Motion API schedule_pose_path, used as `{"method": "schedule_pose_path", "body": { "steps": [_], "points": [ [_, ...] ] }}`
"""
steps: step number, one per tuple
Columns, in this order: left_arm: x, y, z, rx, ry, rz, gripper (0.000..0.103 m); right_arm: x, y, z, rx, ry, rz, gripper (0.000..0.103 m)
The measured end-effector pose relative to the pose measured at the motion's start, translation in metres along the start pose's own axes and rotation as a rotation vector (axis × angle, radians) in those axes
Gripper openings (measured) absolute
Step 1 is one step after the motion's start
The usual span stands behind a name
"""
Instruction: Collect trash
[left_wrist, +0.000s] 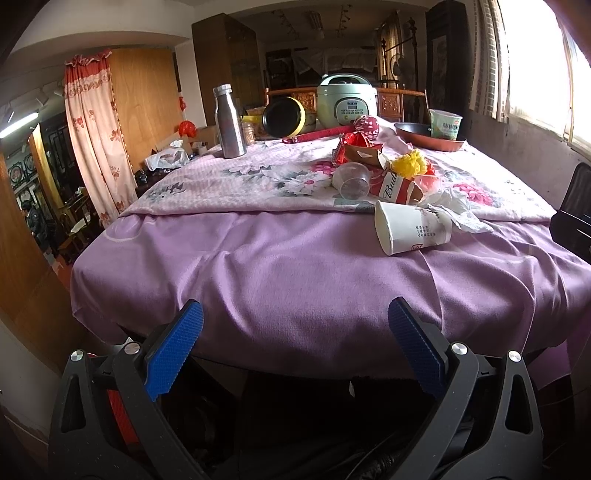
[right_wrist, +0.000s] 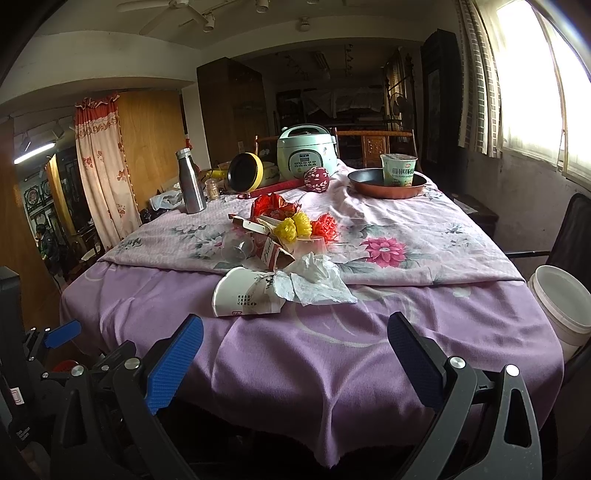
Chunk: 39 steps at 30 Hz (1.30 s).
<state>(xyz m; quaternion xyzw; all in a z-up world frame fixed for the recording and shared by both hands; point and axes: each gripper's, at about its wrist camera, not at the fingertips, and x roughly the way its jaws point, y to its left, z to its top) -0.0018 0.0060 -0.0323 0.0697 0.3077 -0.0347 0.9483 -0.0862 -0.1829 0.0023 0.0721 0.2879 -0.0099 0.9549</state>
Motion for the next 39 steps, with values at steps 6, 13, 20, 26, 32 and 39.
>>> {"method": "schedule_pose_path", "body": {
  "steps": [6, 13, 20, 26, 32, 39],
  "points": [
    [0.0, 0.0, 0.0, 0.0, 0.001, 0.0, 0.096, 0.001, -0.001, 0.0, 0.004, 0.007, 0.007, 0.098],
    [0.001, 0.0, 0.0, 0.0, 0.003, 0.0, 0.096, 0.003, -0.002, 0.001, 0.008, 0.011, 0.011, 0.098],
    [0.01, 0.003, -0.002, -0.003, 0.027, 0.003, 0.096, 0.011, -0.002, 0.001, 0.014, 0.027, 0.017, 0.098],
    [0.029, 0.011, 0.007, -0.025, 0.064, -0.008, 0.096, 0.028, -0.013, 0.002, 0.031, 0.052, 0.001, 0.098],
    [0.056, -0.01, 0.028, 0.036, 0.1, -0.109, 0.096, 0.051, -0.043, 0.001, 0.087, 0.074, -0.027, 0.098],
    [0.086, -0.072, 0.051, 0.184, 0.123, -0.221, 0.096, 0.065, -0.095, 0.005, 0.221, 0.052, -0.035, 0.098]
  ]
}}
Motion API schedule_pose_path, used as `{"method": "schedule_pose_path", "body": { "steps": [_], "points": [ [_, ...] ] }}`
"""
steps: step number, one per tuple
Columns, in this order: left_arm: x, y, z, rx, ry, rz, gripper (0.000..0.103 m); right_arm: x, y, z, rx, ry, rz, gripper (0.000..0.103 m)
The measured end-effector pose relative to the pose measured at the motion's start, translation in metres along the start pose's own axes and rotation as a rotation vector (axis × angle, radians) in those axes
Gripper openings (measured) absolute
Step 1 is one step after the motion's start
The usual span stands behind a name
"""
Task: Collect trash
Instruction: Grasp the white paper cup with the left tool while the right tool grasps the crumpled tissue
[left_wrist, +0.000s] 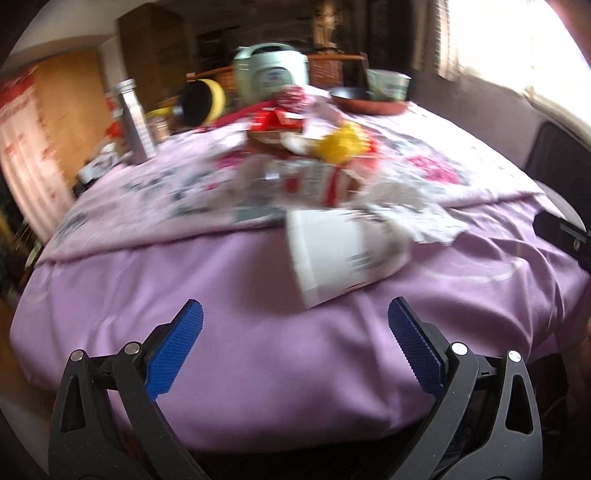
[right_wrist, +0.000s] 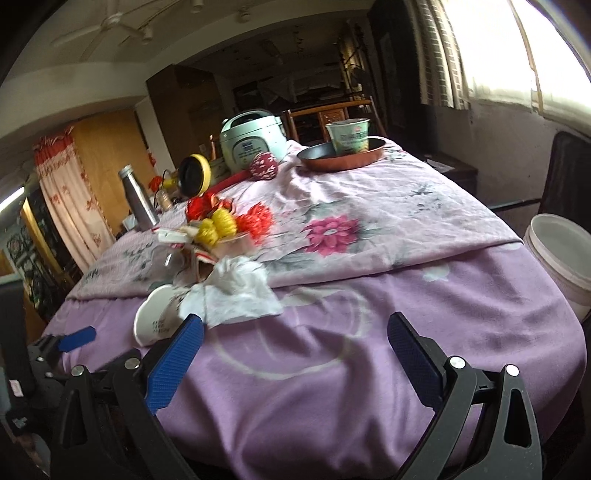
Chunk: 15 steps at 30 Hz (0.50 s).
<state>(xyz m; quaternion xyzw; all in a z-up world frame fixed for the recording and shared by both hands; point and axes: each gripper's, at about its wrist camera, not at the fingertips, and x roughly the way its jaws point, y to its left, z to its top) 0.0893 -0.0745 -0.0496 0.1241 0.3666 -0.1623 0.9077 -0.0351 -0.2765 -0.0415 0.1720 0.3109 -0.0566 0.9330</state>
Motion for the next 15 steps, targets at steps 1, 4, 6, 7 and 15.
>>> {"method": "schedule_pose_path", "body": {
  "steps": [1, 4, 6, 7, 15],
  "points": [
    [0.009, -0.01, 0.005, 0.026, 0.016, -0.013, 0.096, 0.0, -0.004, 0.001, 0.012, -0.001, 0.005, 0.098],
    [0.026, -0.025, 0.015, 0.048, 0.042, -0.016, 0.096, 0.005, -0.016, 0.002, 0.043, 0.004, 0.025, 0.098],
    [0.036, -0.034, 0.022, 0.052, 0.053, -0.029, 0.096, 0.008, -0.02, 0.002, 0.047, 0.008, 0.03, 0.098],
    [0.039, -0.036, 0.024, 0.056, 0.057, -0.03, 0.096, 0.01, -0.021, 0.002, 0.047, 0.011, 0.034, 0.098],
    [0.049, 0.026, 0.029, -0.108, 0.077, 0.071, 0.096, 0.022, -0.019, 0.0, 0.042, 0.04, 0.074, 0.098]
  ]
}}
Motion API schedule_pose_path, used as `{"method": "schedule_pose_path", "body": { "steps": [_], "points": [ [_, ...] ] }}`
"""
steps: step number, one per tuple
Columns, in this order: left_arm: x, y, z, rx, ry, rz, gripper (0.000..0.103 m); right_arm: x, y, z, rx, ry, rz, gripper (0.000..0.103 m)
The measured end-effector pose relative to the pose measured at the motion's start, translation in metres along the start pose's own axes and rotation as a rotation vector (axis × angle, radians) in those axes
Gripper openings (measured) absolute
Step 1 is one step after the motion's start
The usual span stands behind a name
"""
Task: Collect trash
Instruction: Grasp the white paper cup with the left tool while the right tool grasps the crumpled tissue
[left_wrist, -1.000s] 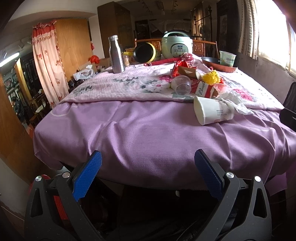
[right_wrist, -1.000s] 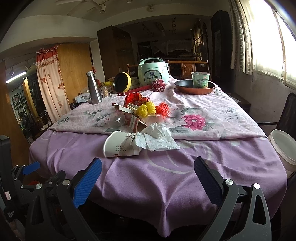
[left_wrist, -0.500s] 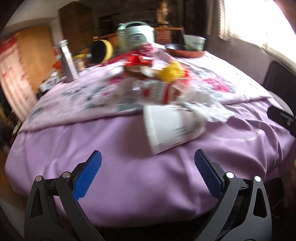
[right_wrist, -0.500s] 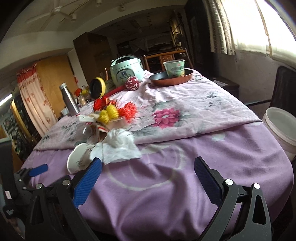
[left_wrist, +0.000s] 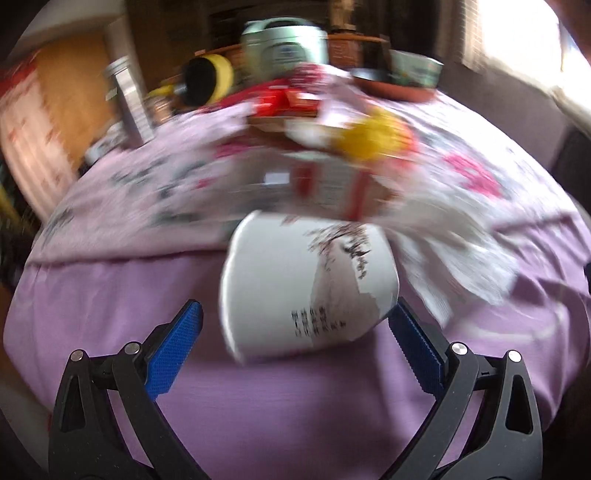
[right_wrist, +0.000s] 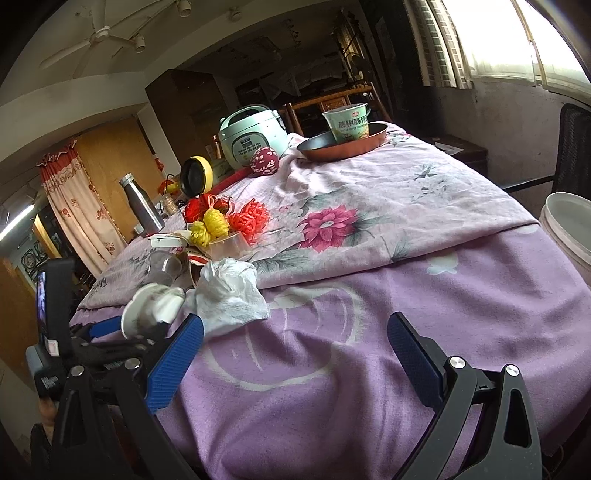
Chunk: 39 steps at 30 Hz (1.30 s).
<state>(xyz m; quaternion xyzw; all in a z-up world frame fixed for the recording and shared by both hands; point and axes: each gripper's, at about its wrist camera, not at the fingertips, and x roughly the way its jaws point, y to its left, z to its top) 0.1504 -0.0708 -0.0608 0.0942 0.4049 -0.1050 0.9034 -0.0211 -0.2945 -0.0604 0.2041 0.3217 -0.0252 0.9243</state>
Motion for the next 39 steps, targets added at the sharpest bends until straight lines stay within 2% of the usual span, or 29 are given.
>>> {"method": "schedule_pose_path", "body": {
  "steps": [2, 5, 11, 15, 17, 18, 19, 22, 25, 26, 31, 32, 34, 35, 36, 38, 39],
  "points": [
    [-0.006, 0.029, -0.004, -0.066, -0.005, 0.006, 0.096, 0.006, 0.003, 0.0, -0.004, 0.01, 0.017, 0.098],
    [-0.014, 0.051, -0.008, -0.122, -0.003, -0.075, 0.096, 0.018, 0.012, 0.001, -0.013, 0.039, 0.039, 0.098],
    [-0.008, 0.035, 0.001, -0.077, -0.005, -0.119, 0.096, 0.035, 0.036, 0.0, -0.08, 0.093, 0.022, 0.098],
    [0.006, 0.015, 0.008, 0.001, 0.005, -0.065, 0.096, 0.036, 0.04, 0.003, -0.102, 0.085, -0.007, 0.098],
    [0.013, 0.018, 0.01, -0.001, 0.007, -0.042, 0.096, 0.038, 0.038, 0.006, -0.096, 0.089, -0.01, 0.098],
    [0.014, 0.021, 0.011, -0.015, 0.013, -0.062, 0.096, 0.038, 0.037, 0.008, -0.095, 0.092, -0.01, 0.098],
    [0.012, 0.026, 0.01, -0.031, 0.008, -0.113, 0.096, 0.04, 0.037, 0.009, -0.094, 0.095, -0.009, 0.098],
    [0.004, 0.033, 0.008, -0.03, -0.035, -0.155, 0.091, 0.049, 0.038, 0.013, -0.096, 0.123, -0.007, 0.098],
    [-0.007, 0.041, 0.004, -0.047, -0.075, -0.154, 0.088, 0.059, 0.044, 0.015, -0.109, 0.154, -0.014, 0.098],
    [-0.012, 0.043, 0.003, -0.052, -0.086, -0.157, 0.084, 0.062, 0.047, 0.016, -0.116, 0.161, -0.015, 0.098],
    [-0.039, 0.069, 0.0, -0.098, -0.137, -0.157, 0.084, 0.084, 0.064, 0.017, -0.181, 0.215, -0.072, 0.098],
    [-0.043, 0.074, 0.0, -0.108, -0.14, -0.161, 0.084, 0.09, 0.066, 0.016, -0.186, 0.234, -0.084, 0.091],
    [-0.049, 0.084, -0.003, -0.126, -0.158, -0.146, 0.084, 0.097, 0.068, 0.014, -0.195, 0.258, -0.07, 0.051],
    [-0.052, 0.088, -0.004, -0.133, -0.167, -0.131, 0.084, 0.097, 0.07, 0.013, -0.207, 0.253, -0.087, 0.013],
    [-0.055, 0.093, -0.008, -0.139, -0.173, -0.121, 0.084, 0.096, 0.071, 0.013, -0.215, 0.242, -0.094, 0.004],
    [-0.063, 0.105, -0.014, -0.161, -0.187, -0.097, 0.084, 0.084, 0.069, 0.015, -0.173, 0.216, -0.008, 0.003],
    [-0.067, 0.11, -0.016, -0.17, -0.191, -0.088, 0.084, 0.078, 0.071, 0.016, -0.172, 0.194, 0.006, 0.003]
  ]
}}
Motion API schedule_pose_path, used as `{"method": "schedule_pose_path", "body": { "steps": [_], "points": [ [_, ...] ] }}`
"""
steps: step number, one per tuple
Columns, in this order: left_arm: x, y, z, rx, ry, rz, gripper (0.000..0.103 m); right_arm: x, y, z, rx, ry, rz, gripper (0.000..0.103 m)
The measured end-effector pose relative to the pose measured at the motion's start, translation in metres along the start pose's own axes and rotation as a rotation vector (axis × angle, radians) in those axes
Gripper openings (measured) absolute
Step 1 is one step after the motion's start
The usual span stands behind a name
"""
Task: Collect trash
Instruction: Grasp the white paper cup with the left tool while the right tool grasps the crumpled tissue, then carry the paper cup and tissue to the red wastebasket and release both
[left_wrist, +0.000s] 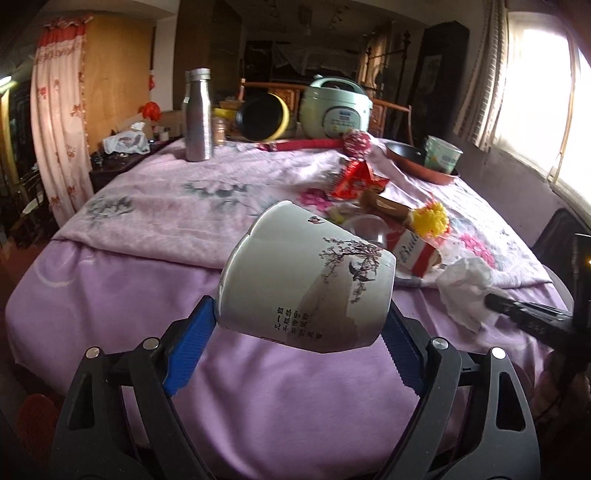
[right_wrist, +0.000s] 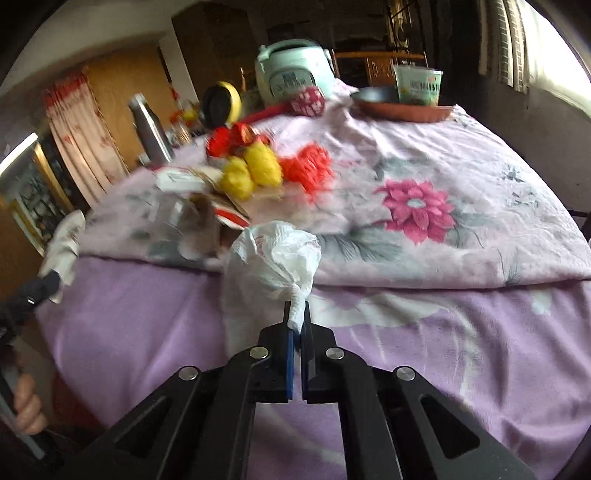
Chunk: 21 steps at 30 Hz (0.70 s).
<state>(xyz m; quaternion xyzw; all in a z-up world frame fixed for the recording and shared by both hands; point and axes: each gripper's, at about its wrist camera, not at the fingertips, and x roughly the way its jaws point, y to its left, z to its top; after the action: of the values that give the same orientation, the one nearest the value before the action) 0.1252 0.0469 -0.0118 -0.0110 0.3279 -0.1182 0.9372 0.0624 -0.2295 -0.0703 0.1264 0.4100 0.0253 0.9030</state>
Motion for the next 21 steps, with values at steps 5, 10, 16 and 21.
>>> {"method": "schedule_pose_path", "body": {
  "steps": [5, 10, 16, 21],
  "points": [
    [-0.038, 0.048, -0.003, -0.088, -0.059, 0.109, 0.084, -0.032, 0.02, 0.008, -0.048, -0.089, 0.078, 0.003],
    [-0.088, 0.112, -0.018, -0.215, -0.091, 0.27, 0.084, -0.047, 0.048, 0.019, -0.093, -0.13, 0.177, 0.003],
    [-0.144, 0.195, -0.072, -0.41, -0.08, 0.517, 0.084, -0.048, 0.093, 0.017, -0.172, -0.105, 0.296, 0.003],
    [-0.161, 0.267, -0.126, -0.625, -0.029, 0.617, 0.084, -0.044, 0.14, 0.012, -0.233, -0.044, 0.391, 0.003]
  ]
}}
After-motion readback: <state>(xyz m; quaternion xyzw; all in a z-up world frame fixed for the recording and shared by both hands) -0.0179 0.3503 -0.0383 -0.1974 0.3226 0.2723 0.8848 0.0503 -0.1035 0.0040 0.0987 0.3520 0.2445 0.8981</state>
